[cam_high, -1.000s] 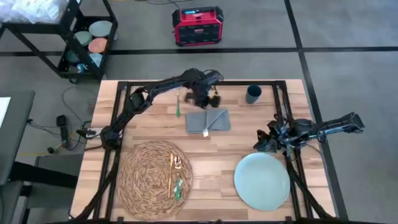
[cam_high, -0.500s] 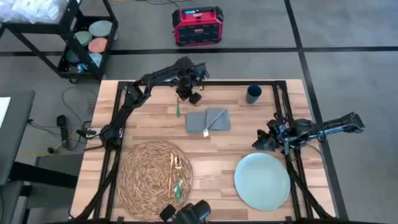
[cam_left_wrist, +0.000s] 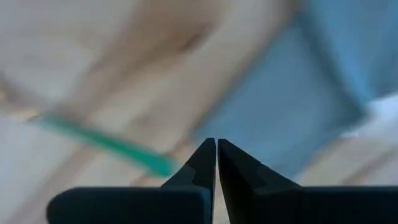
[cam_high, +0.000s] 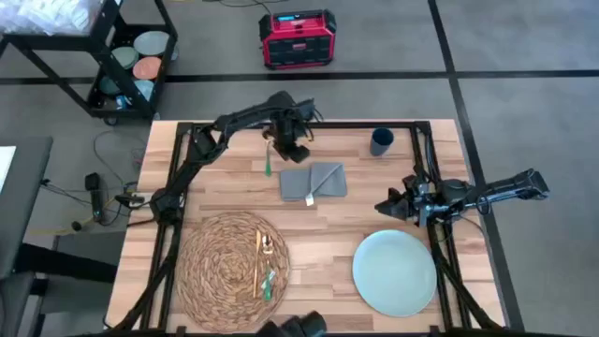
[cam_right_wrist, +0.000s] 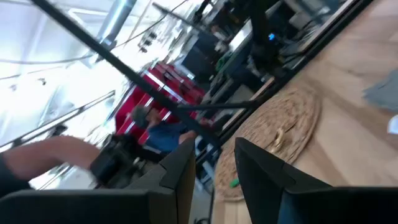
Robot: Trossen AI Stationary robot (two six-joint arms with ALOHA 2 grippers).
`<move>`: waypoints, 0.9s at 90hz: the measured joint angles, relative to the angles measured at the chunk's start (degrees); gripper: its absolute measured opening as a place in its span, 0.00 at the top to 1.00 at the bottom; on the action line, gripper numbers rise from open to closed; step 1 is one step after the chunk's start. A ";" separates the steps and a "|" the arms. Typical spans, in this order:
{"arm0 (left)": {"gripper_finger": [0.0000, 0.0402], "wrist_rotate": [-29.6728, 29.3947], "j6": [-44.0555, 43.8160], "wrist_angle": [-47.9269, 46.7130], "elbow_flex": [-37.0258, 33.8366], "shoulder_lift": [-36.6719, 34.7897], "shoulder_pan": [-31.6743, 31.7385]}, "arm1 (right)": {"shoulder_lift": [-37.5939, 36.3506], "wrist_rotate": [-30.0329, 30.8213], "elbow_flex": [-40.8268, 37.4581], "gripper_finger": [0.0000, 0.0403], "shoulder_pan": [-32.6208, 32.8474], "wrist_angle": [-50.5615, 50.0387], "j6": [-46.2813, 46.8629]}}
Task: Set table place
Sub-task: Fold the gray table napkin
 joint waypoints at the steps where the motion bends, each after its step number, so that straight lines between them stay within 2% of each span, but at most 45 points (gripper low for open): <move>1: 1.00 0.27 -0.39 0.17 0.00 0.00 -0.25 | 0.08 0.19 0.00 0.75 0.00 -0.05 0.00; 13: 1.00 6.62 -11.01 7.98 -0.02 0.05 -2.20 | 1.45 1.07 0.00 0.75 0.02 0.16 1.46; 21: 1.00 11.32 -24.95 21.95 -0.02 1.01 -2.59 | 2.63 1.09 0.00 0.75 0.02 0.11 2.45; 25: 1.00 11.06 -32.35 28.37 -0.10 1.14 -2.94 | 3.18 1.09 0.00 0.75 0.04 0.15 3.30; 33: 1.00 4.72 -44.62 43.51 0.03 1.05 -3.68 | 4.25 1.06 0.00 0.75 0.66 0.25 4.47; 39: 1.00 -1.87 -49.39 50.44 0.07 0.96 -4.07 | 4.92 1.03 0.00 0.75 1.67 0.73 4.52; 50: 1.00 -15.75 -66.24 51.16 0.00 0.96 -5.14 | 5.69 1.07 0.00 0.75 4.10 1.99 4.48; 58: 1.00 -22.76 -77.17 53.43 -0.02 0.98 -6.64 | 6.12 1.73 0.00 0.75 5.74 2.92 4.44; 63: 1.00 -24.90 -80.00 55.61 0.26 2.05 -7.56 | 6.30 2.22 0.00 0.75 6.74 3.35 4.46; 67: 1.00 -22.05 -79.24 55.04 0.17 2.44 -7.77 | 6.39 2.38 0.00 0.75 7.51 3.69 4.48; 73: 1.00 -15.29 -71.67 51.37 -0.07 3.16 -7.46 | 6.39 2.53 0.00 0.75 8.87 3.47 4.48; 81: 1.00 -9.19 -61.44 41.64 0.00 2.97 -6.49 | 6.39 2.58 0.00 0.75 10.88 3.63 4.45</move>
